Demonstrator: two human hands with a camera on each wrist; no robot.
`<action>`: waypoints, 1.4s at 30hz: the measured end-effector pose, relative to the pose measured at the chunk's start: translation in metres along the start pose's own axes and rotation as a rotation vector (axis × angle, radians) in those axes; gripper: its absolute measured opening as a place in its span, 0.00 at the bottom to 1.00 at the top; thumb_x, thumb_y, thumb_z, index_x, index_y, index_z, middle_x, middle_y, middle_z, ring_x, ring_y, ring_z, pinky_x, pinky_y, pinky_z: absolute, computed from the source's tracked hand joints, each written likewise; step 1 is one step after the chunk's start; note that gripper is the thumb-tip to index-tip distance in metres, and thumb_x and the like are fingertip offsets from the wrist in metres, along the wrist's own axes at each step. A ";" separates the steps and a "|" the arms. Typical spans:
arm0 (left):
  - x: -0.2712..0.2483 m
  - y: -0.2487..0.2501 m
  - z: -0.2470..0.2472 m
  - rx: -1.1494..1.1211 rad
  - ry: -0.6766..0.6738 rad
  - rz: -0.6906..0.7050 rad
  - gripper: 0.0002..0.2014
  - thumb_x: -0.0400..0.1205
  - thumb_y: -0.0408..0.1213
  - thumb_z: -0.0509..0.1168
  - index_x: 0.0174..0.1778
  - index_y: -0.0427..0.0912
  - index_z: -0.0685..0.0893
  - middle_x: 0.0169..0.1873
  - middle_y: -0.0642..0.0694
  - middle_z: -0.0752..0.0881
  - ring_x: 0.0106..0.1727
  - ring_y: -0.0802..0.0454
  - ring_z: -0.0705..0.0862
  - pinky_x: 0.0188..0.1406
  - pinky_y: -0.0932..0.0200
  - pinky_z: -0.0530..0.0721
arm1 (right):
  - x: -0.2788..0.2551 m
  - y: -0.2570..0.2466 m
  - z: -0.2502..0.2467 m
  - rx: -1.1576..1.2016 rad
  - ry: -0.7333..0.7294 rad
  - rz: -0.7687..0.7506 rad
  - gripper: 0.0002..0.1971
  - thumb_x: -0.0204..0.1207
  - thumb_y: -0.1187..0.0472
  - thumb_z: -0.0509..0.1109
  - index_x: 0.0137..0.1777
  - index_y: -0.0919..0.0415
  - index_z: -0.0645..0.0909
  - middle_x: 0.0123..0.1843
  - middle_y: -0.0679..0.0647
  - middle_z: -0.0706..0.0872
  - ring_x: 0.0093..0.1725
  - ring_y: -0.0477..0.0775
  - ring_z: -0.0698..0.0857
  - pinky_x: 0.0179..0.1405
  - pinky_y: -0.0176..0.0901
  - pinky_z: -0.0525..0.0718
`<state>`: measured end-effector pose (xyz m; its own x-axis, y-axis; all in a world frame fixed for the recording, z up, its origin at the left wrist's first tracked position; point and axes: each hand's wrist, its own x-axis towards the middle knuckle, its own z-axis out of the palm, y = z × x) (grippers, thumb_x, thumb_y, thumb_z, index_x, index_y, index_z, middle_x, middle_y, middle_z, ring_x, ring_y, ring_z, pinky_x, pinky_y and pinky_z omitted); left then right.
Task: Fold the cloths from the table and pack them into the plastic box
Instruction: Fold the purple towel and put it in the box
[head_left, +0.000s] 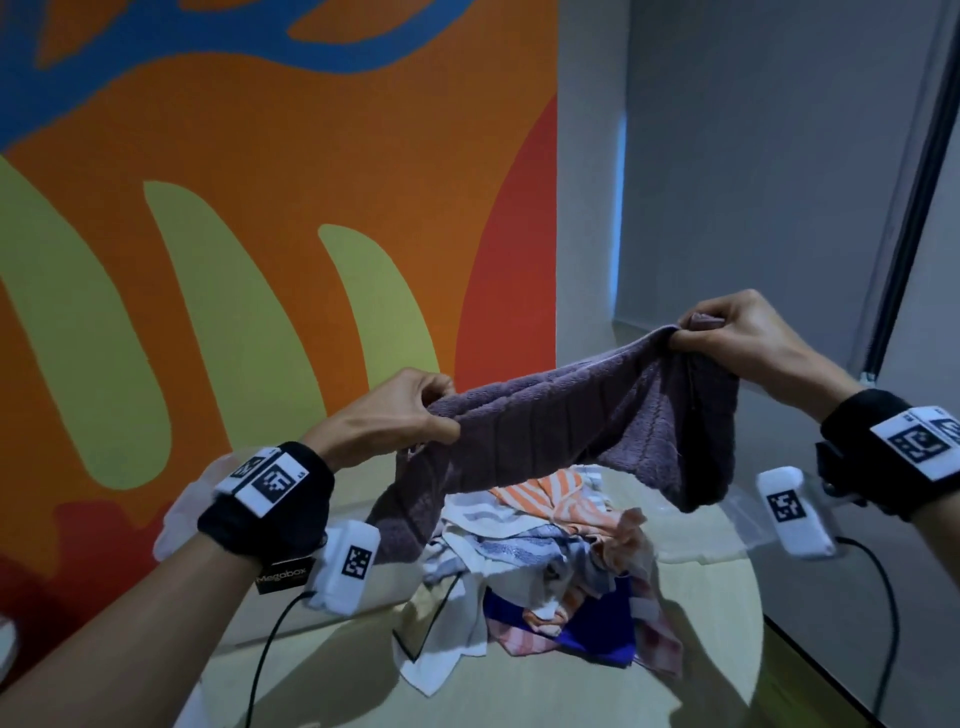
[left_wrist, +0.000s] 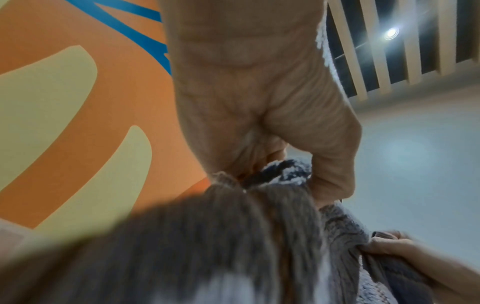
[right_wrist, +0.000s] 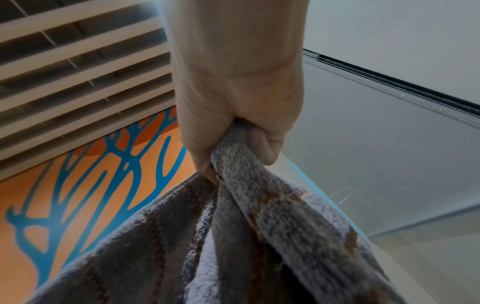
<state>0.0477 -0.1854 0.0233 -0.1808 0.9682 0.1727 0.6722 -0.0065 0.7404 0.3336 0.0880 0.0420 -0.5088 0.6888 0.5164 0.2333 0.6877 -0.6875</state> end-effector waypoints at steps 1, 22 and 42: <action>-0.001 0.001 0.002 -0.024 -0.001 0.016 0.10 0.71 0.33 0.72 0.38 0.42 0.75 0.29 0.50 0.79 0.31 0.54 0.77 0.29 0.63 0.75 | 0.001 0.002 0.000 0.003 0.002 0.005 0.08 0.71 0.57 0.80 0.39 0.61 0.90 0.34 0.53 0.84 0.38 0.48 0.80 0.43 0.47 0.75; -0.007 -0.040 0.101 0.388 0.111 -0.028 0.14 0.70 0.38 0.79 0.43 0.45 0.81 0.35 0.47 0.86 0.37 0.51 0.80 0.32 0.54 0.72 | -0.041 0.055 0.054 -0.352 -0.487 0.212 0.16 0.73 0.60 0.84 0.57 0.59 0.84 0.41 0.55 0.88 0.33 0.52 0.82 0.19 0.37 0.76; -0.046 -0.094 0.246 0.007 0.092 -0.031 0.05 0.84 0.38 0.70 0.43 0.45 0.89 0.39 0.51 0.90 0.41 0.62 0.84 0.41 0.65 0.78 | -0.190 0.101 0.132 -0.500 -1.087 -0.118 0.12 0.74 0.60 0.71 0.55 0.52 0.90 0.49 0.45 0.92 0.46 0.43 0.87 0.51 0.47 0.87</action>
<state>0.1695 -0.1682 -0.2141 -0.2666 0.9408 0.2095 0.6706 0.0249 0.7414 0.3440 -0.0032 -0.1932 -0.9253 0.2278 -0.3031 0.3118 0.9120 -0.2665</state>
